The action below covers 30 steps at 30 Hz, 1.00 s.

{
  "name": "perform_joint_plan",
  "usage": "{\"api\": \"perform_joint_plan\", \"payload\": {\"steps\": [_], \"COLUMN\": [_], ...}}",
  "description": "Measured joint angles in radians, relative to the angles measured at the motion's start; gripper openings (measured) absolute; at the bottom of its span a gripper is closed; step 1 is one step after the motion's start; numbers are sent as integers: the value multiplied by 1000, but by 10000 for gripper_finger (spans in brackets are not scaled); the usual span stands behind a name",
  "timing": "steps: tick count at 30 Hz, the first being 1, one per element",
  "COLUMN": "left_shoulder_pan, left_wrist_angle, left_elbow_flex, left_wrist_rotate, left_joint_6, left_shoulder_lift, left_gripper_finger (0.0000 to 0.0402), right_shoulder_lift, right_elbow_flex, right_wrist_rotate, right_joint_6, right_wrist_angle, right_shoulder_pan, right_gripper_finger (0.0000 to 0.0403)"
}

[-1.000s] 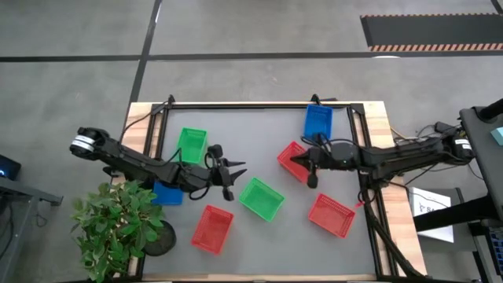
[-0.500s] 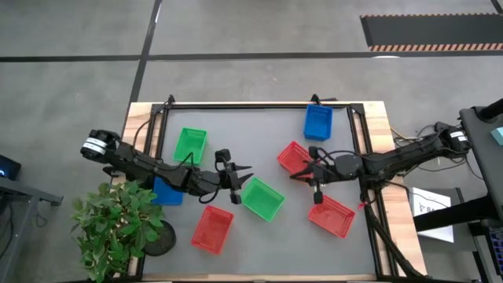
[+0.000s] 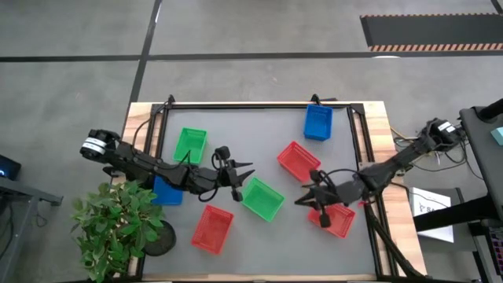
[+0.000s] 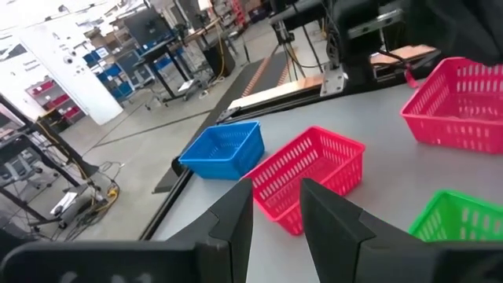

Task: Stack baskets by color
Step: Stack the bottom right red basket on the top right red basket

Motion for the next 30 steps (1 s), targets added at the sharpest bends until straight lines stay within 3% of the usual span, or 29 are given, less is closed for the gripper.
{"api": "perform_joint_plan", "payload": {"steps": [9, 19, 25, 30], "left_shoulder_pan": [0, -2, -8, -9], "left_wrist_angle": [1, 1, 1, 2], "left_elbow_flex": [0, 0, -1, -1], "left_wrist_rotate": [0, 1, 4, 4], "left_joint_6": [-1, -3, -4, -4], "left_shoulder_lift": [0, 0, 0, 0], "left_gripper_finger": [90, 90, 90, 90], "right_shoulder_lift": [143, 324, 379, 400], "right_elbow_flex": [258, 603, 709, 719], "right_wrist_rotate": [5, -21, -133, -228], "right_joint_6": [230, 690, 797, 966], "right_wrist_angle": [-445, -1171, -1292, -1290], "right_shoulder_pan": [108, 228, 270, 284], "right_gripper_finger": [8, 9, 15, 64]}}
